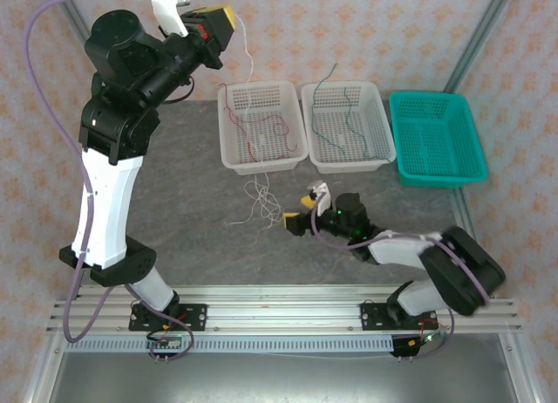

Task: Untangle the cables

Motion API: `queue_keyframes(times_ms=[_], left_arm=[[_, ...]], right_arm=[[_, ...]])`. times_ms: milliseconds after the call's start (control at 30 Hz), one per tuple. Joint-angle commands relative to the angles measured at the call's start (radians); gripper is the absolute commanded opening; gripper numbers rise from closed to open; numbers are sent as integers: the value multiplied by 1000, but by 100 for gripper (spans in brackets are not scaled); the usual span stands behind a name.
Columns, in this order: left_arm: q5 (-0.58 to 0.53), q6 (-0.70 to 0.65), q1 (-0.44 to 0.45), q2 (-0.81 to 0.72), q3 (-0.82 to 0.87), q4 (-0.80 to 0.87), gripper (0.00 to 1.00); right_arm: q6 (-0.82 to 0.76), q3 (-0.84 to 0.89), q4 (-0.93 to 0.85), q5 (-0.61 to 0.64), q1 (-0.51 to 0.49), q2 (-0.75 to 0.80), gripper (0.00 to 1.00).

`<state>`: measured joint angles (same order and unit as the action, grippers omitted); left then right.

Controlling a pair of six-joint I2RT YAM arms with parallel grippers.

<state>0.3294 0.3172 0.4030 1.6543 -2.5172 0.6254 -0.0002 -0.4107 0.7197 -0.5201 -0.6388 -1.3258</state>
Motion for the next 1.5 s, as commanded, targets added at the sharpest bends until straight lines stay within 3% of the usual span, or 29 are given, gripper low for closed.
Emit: queue_keyframes(times_ms=[0,133,333,467,500,567,633,667,767,900,967,1067,1200,1367,1467], left_arm=[[33,22,-5,2,7,-4,0],[47,36,-5,8,8,-13,0],[57,46,-4,3,9,-13,0],[52,38,-4,-6,9,0,0],[49,34,-4,-7,10,4,0],[40,28,-5,-14,18,10,0],[6,10,-5,-33,45,32,0],[-17,-2,-5,-48,70,52,0],[-158,-28,-4,-156,311,52,0],[-391,-7,-14,-393,840,-98,1],[-421,45,-16,-478,1056,-167,6],[-335,166,-17,-549,1329,-317,23],[-238,245,-16,-553,1467,-381,63],[-111,181,-15,-626,1564,-480,75],[-11,126,-8,-666,1595,-524,81]], right_arm=[[-86,-84,-94,99,-3,132,97],[-149,-314,-195,46,-2,92,97],[-132,-542,-83,129,-1,-143,97],[-101,-639,-7,51,1,-288,91],[-87,-670,-10,43,1,-324,82],[-60,-709,-16,38,4,-362,50],[-29,-720,-7,29,13,-353,2],[-19,-717,-9,37,15,-336,0],[-11,-708,-79,37,30,-223,0],[22,-789,-313,24,64,-79,0],[56,-840,-383,-11,81,-52,0],[160,-965,-504,-7,99,-46,0],[273,-1152,-700,-50,116,-93,0],[324,-1282,-833,-110,116,-135,0],[289,-1341,-948,9,123,-141,0]])
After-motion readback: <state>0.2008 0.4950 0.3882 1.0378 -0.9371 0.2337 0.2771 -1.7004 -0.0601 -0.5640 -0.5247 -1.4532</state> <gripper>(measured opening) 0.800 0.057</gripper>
